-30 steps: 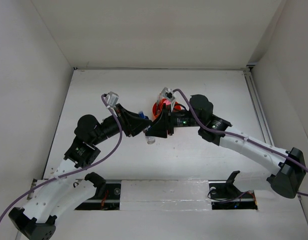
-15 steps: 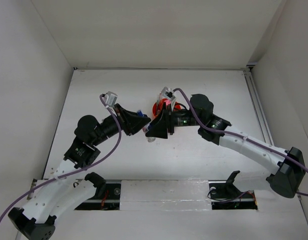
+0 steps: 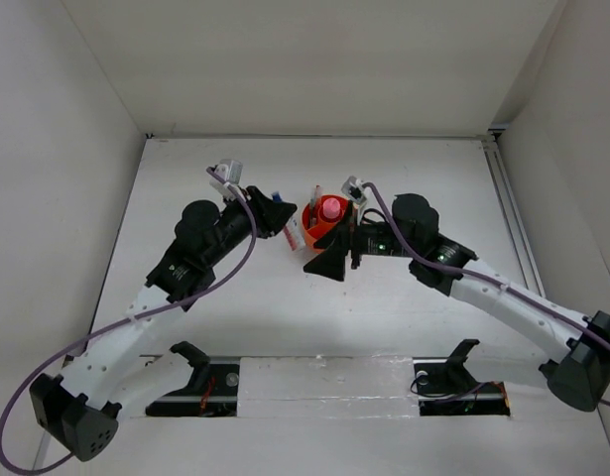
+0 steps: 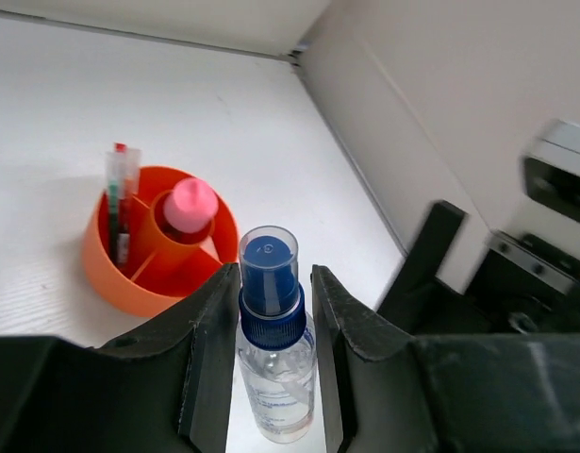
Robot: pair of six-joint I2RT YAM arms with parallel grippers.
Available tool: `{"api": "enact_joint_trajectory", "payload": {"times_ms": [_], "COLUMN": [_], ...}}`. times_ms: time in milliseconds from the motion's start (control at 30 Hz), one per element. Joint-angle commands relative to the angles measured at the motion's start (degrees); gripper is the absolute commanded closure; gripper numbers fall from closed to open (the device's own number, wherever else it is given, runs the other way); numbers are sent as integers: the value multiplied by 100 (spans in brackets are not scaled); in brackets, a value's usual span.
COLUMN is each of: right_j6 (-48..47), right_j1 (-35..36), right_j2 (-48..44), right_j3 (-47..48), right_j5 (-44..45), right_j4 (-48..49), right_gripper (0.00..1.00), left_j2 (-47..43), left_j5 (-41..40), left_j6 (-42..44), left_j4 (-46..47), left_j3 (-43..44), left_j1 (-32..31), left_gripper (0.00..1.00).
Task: Sort the stationery into containers
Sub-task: Place the stationery in the storage box.
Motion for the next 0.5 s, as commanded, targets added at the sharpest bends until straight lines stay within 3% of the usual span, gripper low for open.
{"api": "enact_joint_trajectory", "payload": {"times_ms": [0, 133, 267, 300, 467], "right_j6": [-442, -373, -196, -196, -196], "right_j1": [-188, -461, -461, -513, -514], "right_j2": [-732, -1305, -1964, -2095, -2580], "right_j3": [-64, -126, -126, -187, -187], "right_j5": [1415, 2419, 3429, 3483, 3484], "right_j4": [-805, -1701, -2108, -2195, -2529], "right_gripper": [0, 0, 0, 0, 0], "left_j2": [389, 926, 1251, 1443, 1813], "left_j5": [-647, -1348, -2280, -2448, -2800], "left_j6": [109, 328, 872, 1039, 1637], "left_j4": [488, 855, 1673, 1814, 2719], "left_j3": [434, 664, 348, 295, 41], "left_j1": [47, -277, -1049, -1373, -1745], "left_gripper": [100, 100, 100, 100, 100]}}
